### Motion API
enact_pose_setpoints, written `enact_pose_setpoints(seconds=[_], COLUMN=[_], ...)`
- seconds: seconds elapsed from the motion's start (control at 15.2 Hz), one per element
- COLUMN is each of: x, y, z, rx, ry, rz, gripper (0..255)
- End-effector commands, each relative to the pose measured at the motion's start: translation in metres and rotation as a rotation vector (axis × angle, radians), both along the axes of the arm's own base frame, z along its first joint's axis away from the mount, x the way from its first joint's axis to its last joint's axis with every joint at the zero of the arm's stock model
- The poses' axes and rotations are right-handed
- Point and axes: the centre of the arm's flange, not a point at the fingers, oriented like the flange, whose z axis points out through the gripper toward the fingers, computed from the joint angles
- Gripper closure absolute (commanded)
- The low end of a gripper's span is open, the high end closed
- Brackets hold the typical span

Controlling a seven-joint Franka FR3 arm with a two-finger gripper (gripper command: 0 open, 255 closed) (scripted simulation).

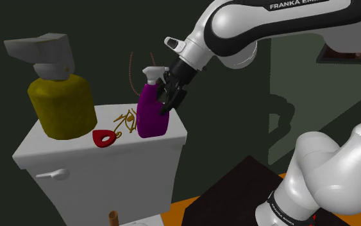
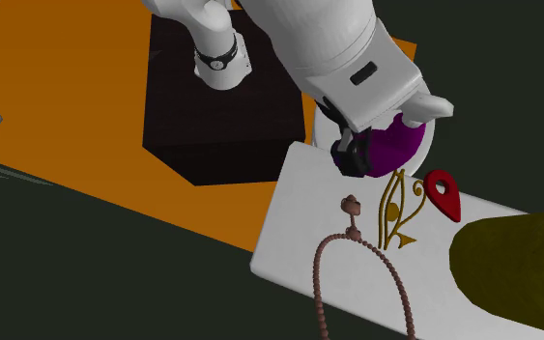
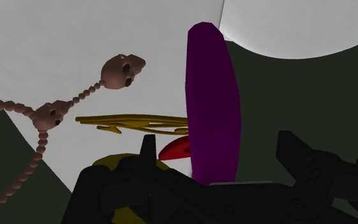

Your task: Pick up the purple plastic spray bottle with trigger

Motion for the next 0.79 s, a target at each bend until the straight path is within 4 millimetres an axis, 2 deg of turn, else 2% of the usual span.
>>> enact_pose_setpoints(seconds=[0.0, 0.07, 0.66, 0.73], x=[0.0002, 0.0003, 0.0002, 0.0002], y=[-0.0004, -0.0003, -0.0003, -0.0004], z=[-0.0025, -0.0022, -0.0025, 0.0028], rx=[0.000, 0.000, 0.000, 0.000], ry=[0.000, 0.000, 0.000, 0.000], rz=[0.000, 0.000, 0.000, 0.000], gripper=[0, 255, 255, 255])
